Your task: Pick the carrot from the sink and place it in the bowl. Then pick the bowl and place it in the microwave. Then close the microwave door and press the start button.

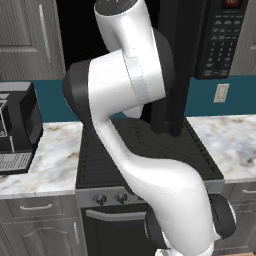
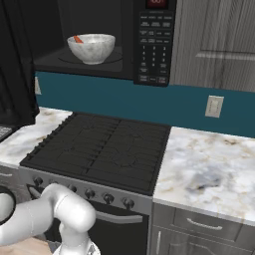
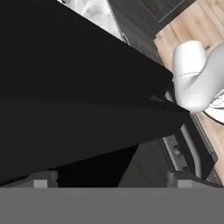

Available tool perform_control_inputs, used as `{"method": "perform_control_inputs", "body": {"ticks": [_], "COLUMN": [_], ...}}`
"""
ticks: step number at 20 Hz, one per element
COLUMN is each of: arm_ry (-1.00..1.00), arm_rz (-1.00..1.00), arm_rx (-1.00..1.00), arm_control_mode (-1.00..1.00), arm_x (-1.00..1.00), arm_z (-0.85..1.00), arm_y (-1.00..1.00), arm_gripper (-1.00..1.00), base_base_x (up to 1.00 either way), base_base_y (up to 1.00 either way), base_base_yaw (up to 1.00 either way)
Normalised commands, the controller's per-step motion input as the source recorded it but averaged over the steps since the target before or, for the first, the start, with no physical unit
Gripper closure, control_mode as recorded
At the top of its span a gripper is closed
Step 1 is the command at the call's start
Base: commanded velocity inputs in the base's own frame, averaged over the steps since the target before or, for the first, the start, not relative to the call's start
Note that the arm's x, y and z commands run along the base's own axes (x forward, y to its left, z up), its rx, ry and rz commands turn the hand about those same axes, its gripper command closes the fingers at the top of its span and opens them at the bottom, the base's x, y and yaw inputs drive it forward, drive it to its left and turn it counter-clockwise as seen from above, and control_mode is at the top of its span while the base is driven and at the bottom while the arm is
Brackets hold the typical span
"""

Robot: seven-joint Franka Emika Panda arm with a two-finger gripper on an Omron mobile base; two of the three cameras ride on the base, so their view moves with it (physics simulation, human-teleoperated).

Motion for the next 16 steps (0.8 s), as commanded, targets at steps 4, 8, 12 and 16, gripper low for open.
{"method": "perform_control_inputs", "body": {"ticks": [4, 8, 12, 16], "arm_ry": [-0.04, 0.00, 0.00, 0.00], "arm_rz": [0.00, -0.02, -0.04, -0.07], "arm_rx": [0.07, 0.04, 0.03, 0.05], "arm_control_mode": [-1.00, -1.00, -1.00, -1.00], "arm_x": [0.61, 0.89, 1.00, 1.00], "arm_z": [0.00, 0.00, 0.02, 0.09], "arm_y": [-1.00, -0.99, -0.84, -0.63], "arm_gripper": [-1.00, -1.00, -1.00, -1.00], "base_base_x": [0.00, 0.00, 0.00, 0.00], "base_base_y": [0.00, 0.00, 0.00, 0.00], "base_base_yaw": [0.00, 0.00, 0.00, 0.00]}}
